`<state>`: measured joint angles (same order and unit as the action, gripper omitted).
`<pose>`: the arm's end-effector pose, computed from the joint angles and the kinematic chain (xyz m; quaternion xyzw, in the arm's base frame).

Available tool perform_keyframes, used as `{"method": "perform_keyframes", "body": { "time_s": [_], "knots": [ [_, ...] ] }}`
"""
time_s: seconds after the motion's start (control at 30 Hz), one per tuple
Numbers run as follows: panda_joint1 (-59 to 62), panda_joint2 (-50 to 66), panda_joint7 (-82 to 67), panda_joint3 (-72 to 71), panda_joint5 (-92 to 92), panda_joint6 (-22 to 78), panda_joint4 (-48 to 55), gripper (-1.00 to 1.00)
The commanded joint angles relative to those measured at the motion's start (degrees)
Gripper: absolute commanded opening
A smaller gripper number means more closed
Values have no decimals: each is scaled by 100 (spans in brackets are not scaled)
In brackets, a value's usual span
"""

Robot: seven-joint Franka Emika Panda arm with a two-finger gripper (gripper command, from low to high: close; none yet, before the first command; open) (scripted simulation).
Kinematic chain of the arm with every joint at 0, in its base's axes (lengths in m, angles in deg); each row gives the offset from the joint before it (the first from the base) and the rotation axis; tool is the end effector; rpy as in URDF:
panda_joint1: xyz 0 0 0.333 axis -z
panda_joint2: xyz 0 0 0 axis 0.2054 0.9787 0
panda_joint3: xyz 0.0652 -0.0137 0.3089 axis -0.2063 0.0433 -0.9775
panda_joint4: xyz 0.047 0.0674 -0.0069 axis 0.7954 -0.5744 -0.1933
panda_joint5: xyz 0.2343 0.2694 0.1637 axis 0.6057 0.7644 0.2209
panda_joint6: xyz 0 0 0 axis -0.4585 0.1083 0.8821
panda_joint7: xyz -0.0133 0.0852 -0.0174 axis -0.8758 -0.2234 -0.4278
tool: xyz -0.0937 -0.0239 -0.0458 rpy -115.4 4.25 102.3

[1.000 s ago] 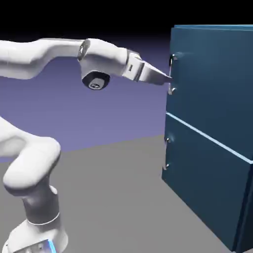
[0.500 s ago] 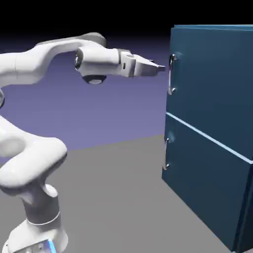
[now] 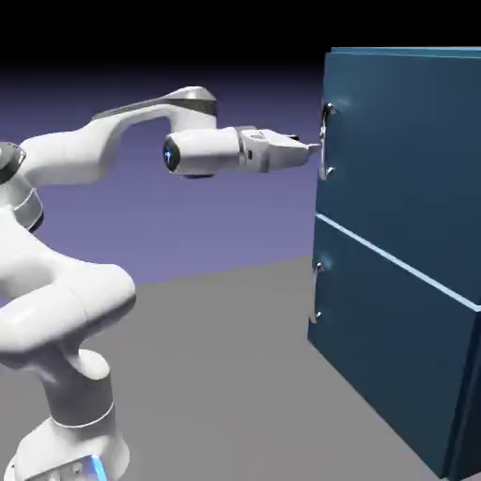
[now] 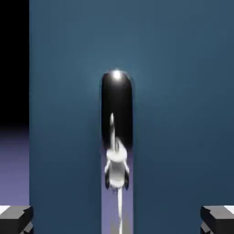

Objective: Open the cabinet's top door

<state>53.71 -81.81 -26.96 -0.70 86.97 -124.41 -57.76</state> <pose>0.4367 0.1342 0.5513 -0.6475 0.2836 -0.6590 0.2569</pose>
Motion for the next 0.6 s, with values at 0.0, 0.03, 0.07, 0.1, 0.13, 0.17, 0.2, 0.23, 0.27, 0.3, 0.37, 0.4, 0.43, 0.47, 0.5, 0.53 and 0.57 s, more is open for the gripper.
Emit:
{"method": "perform_keyframes", "body": {
  "time_s": [0.0, 0.03, 0.07, 0.1, 0.13, 0.17, 0.2, 0.23, 0.27, 0.3, 0.37, 0.4, 0.43, 0.47, 0.5, 0.53, 0.57],
  "knots": [
    [194, 24, -4, -78, 49, 39, 146, 0],
    [348, 43, -7, -141, 87, 70, 262, 0],
    [348, 43, -7, -141, 87, 70, 262, -100],
    [348, 43, -7, -141, 87, 70, 262, -100],
    [169, 15, -77, -18, 94, 232, 57, -100],
    [-15, -14, -149, 111, 95, 399, -153, -100],
    [-200, -41, -216, 243, 82, 563, -361, -100],
    [-386, -68, -279, 380, 58, 727, -568, -100],
    [-573, -96, -341, 522, 24, 893, -776, -100],
    [-762, -125, -398, 671, -24, 1059, -984, -100],
    [-1141, -192, -502, 993, -157, 1397, -1399, -100],
    [-1331, -232, -548, 1167, -244, 1570, -1607, -100],
    [-1520, -276, -590, 1352, -348, 1746, -1814, -100],
    [-1708, -326, -627, 1550, -468, 1926, -2022, -100],
    [-1890, -382, -660, 1757, -605, 2108, -2226, -100],
    [-2057, -441, -686, 1965, -751, 2285, -2416, -100],
    [-2208, -502, -707, 2173, -906, 2455, -2593, -100]
  ]
}}
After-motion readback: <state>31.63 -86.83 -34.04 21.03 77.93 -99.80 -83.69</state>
